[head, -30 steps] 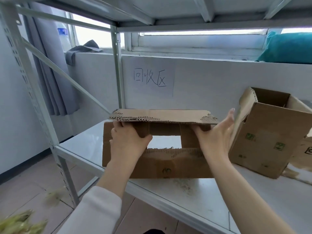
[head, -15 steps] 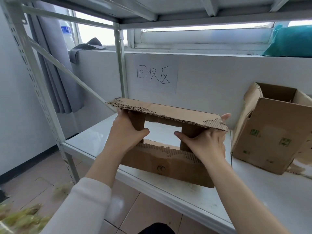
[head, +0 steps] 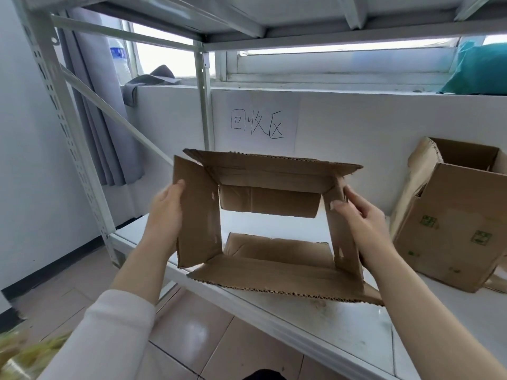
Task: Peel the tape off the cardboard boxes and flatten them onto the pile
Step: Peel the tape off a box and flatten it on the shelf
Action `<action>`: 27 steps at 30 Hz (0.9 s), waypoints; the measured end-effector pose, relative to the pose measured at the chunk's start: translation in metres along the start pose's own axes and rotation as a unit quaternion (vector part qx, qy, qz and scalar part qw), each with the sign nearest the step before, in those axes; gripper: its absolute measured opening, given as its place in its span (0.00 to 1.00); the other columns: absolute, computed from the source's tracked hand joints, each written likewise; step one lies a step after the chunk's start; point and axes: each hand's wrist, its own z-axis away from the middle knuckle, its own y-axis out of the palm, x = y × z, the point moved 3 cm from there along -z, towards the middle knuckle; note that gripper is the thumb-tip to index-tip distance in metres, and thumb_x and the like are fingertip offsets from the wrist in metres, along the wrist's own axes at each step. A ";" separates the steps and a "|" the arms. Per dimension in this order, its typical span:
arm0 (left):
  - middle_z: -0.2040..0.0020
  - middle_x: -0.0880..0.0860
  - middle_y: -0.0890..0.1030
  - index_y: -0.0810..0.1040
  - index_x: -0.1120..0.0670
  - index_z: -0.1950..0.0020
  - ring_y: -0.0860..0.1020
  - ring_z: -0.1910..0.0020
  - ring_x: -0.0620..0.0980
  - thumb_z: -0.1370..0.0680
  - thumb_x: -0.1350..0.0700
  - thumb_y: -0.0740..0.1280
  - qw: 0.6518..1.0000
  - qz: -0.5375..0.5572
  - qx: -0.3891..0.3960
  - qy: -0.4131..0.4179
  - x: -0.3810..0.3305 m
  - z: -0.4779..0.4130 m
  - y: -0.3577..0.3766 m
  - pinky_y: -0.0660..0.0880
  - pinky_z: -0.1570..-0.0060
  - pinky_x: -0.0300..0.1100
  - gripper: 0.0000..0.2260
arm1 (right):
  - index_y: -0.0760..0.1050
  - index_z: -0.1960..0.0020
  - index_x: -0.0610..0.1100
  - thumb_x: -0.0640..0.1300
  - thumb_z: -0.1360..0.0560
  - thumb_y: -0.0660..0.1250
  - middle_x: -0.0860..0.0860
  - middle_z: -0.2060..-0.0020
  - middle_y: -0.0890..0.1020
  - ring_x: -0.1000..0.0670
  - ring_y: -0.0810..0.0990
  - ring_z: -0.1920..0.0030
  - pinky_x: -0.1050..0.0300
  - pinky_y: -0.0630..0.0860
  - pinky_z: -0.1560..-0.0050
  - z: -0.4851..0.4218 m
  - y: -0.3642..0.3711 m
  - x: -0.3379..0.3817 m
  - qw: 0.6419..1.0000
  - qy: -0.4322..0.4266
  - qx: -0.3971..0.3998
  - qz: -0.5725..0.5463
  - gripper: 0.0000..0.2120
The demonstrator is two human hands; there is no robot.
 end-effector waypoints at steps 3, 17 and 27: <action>0.62 0.51 0.77 0.77 0.52 0.55 0.76 0.64 0.48 0.19 0.48 0.56 0.993 0.110 -0.048 0.009 -0.004 0.001 -0.007 0.73 0.58 0.42 0.13 | 0.71 0.34 0.48 0.41 0.26 0.66 0.47 0.40 0.78 0.53 0.78 0.45 0.57 0.73 0.41 0.009 -0.005 0.004 0.998 -0.040 0.011 -0.052 0.21; 0.42 0.56 0.78 0.69 0.59 0.34 0.78 0.52 0.54 0.24 0.62 0.66 0.921 0.288 -0.211 -0.157 0.095 -0.026 -0.038 0.76 0.51 0.49 0.19 | 0.63 0.30 0.55 0.52 0.27 0.65 0.62 0.29 0.61 0.65 0.55 0.29 0.56 0.53 0.26 0.066 0.092 -0.043 0.842 -0.119 0.448 0.277 0.27; 0.26 0.62 0.60 0.57 0.62 0.26 0.61 0.28 0.61 0.24 0.63 0.62 0.922 0.063 -0.247 -0.292 0.172 0.028 -0.028 0.62 0.29 0.55 0.28 | 0.64 0.30 0.55 0.65 0.25 0.53 0.49 0.29 0.64 0.44 0.62 0.30 0.48 0.63 0.31 0.052 0.058 -0.107 0.820 0.048 0.238 0.518 0.27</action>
